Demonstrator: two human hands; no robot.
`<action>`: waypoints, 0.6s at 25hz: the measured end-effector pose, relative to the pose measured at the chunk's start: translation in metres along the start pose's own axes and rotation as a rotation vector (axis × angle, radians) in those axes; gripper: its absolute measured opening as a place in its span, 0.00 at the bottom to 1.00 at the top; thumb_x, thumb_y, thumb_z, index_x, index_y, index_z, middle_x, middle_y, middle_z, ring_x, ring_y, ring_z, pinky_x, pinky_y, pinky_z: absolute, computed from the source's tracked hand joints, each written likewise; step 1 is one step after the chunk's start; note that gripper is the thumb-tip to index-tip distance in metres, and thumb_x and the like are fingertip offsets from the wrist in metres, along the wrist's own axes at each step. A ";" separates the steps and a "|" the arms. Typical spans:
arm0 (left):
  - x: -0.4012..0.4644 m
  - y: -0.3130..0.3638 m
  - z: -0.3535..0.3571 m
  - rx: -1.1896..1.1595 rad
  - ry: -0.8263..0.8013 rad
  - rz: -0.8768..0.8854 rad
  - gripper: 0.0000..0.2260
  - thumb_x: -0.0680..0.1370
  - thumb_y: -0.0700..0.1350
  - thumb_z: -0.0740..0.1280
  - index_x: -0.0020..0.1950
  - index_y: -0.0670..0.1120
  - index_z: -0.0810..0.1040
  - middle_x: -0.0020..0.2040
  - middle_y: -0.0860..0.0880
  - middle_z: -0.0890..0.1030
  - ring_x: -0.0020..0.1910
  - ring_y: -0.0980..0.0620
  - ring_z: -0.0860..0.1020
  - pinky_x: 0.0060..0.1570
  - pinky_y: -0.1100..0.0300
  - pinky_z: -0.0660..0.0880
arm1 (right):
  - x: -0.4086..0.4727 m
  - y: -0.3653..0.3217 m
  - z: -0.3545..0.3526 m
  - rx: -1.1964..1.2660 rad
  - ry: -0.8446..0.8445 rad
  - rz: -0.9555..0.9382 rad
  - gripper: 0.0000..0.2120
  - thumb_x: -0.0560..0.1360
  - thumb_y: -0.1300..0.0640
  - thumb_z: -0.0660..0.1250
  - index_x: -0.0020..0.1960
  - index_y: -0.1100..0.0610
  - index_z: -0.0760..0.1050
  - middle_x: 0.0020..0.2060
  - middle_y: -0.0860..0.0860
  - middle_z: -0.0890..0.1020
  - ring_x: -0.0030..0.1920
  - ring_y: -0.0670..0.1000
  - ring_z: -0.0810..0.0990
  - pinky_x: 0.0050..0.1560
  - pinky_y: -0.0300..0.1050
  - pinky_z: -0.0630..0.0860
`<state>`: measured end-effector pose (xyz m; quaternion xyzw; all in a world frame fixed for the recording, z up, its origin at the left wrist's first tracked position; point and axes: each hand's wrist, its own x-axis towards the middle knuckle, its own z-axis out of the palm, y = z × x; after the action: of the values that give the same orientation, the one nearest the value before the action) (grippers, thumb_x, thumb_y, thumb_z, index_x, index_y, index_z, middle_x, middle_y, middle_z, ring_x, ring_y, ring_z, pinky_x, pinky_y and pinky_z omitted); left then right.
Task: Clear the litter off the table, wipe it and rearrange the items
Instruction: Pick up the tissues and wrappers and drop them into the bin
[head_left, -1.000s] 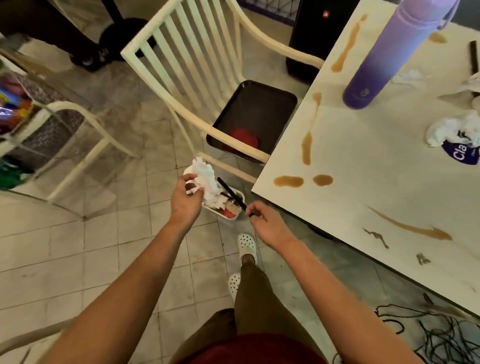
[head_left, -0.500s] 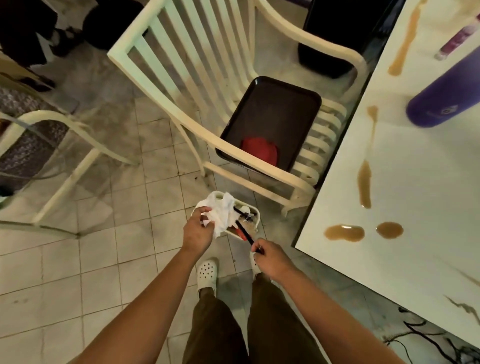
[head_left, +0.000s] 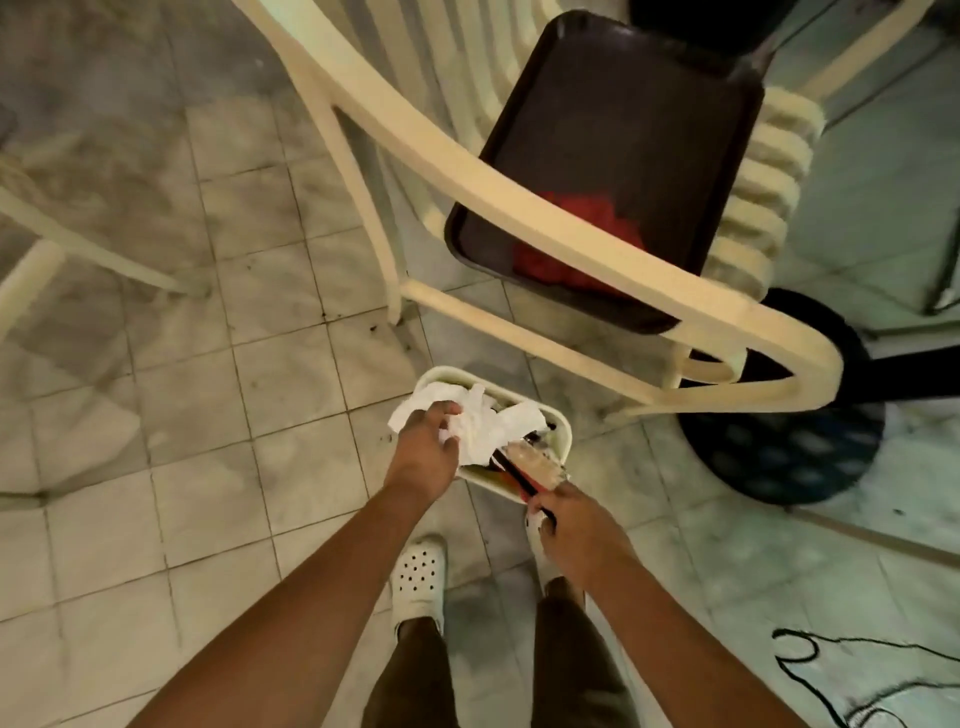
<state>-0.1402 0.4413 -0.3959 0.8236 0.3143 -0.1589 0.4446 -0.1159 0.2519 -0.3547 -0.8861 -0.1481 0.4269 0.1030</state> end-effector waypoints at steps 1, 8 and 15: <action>0.011 -0.011 0.006 0.068 -0.057 0.028 0.19 0.75 0.35 0.61 0.65 0.47 0.71 0.62 0.43 0.71 0.58 0.46 0.73 0.57 0.60 0.69 | 0.016 0.004 0.010 -0.039 -0.002 -0.012 0.15 0.78 0.56 0.58 0.61 0.45 0.73 0.61 0.46 0.71 0.54 0.49 0.75 0.55 0.43 0.75; 0.073 -0.060 0.068 0.522 -0.436 0.027 0.30 0.77 0.42 0.62 0.76 0.52 0.52 0.75 0.45 0.52 0.70 0.42 0.65 0.64 0.53 0.68 | 0.102 0.036 0.055 -0.499 -0.063 -0.029 0.30 0.78 0.58 0.56 0.74 0.41 0.49 0.73 0.50 0.59 0.68 0.59 0.60 0.65 0.55 0.63; 0.068 -0.057 0.073 0.675 -0.377 0.000 0.29 0.78 0.47 0.61 0.76 0.55 0.52 0.75 0.46 0.56 0.69 0.42 0.65 0.65 0.50 0.66 | 0.103 0.041 0.050 -0.473 0.012 0.024 0.27 0.79 0.49 0.55 0.74 0.39 0.48 0.74 0.51 0.51 0.73 0.60 0.50 0.71 0.62 0.53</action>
<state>-0.1250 0.4287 -0.5093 0.8800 0.1569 -0.4020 0.1985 -0.0867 0.2526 -0.4728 -0.8897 -0.2329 0.3764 -0.1119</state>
